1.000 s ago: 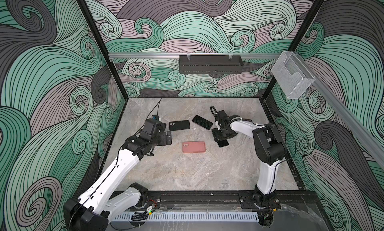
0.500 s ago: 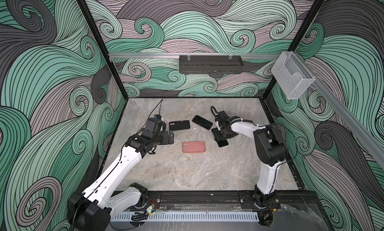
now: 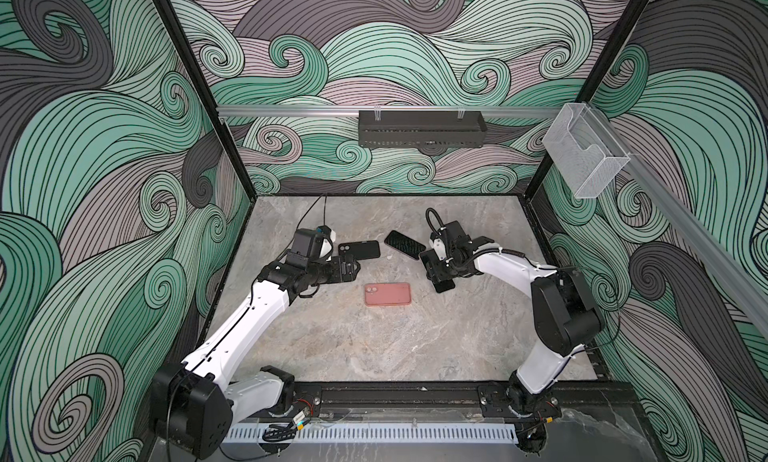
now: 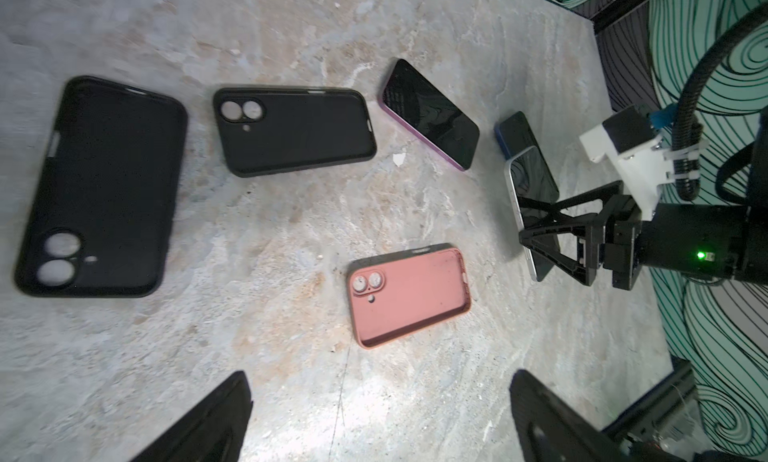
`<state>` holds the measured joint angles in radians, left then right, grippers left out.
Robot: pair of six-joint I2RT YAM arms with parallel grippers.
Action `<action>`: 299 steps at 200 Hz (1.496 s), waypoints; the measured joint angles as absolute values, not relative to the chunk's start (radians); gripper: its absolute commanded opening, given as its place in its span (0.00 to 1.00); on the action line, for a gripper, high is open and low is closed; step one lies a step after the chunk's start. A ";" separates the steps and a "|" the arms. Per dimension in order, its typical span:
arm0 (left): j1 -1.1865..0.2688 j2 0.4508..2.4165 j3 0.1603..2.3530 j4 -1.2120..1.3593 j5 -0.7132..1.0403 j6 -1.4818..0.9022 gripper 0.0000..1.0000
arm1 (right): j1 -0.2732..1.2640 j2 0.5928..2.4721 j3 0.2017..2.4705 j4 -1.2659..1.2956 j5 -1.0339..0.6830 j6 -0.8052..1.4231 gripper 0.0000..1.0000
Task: Put the phone into the phone case
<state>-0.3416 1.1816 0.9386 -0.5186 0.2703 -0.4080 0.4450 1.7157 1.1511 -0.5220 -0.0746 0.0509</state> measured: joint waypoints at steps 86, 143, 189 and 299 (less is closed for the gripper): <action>-0.315 1.351 1.056 -0.427 0.634 -0.409 0.92 | 0.588 1.526 1.139 -0.467 -0.144 -0.001 0.15; -0.295 1.469 1.092 -0.363 0.869 -0.440 0.78 | 0.671 1.485 1.139 -0.442 -0.155 -0.024 0.14; -0.295 1.491 1.117 -0.345 0.957 -0.450 0.63 | 0.715 1.485 1.139 -0.433 -0.155 -0.035 0.14; -0.293 1.557 1.149 -0.345 1.015 -0.461 0.27 | 0.759 1.485 1.156 -0.429 -0.147 -0.064 0.14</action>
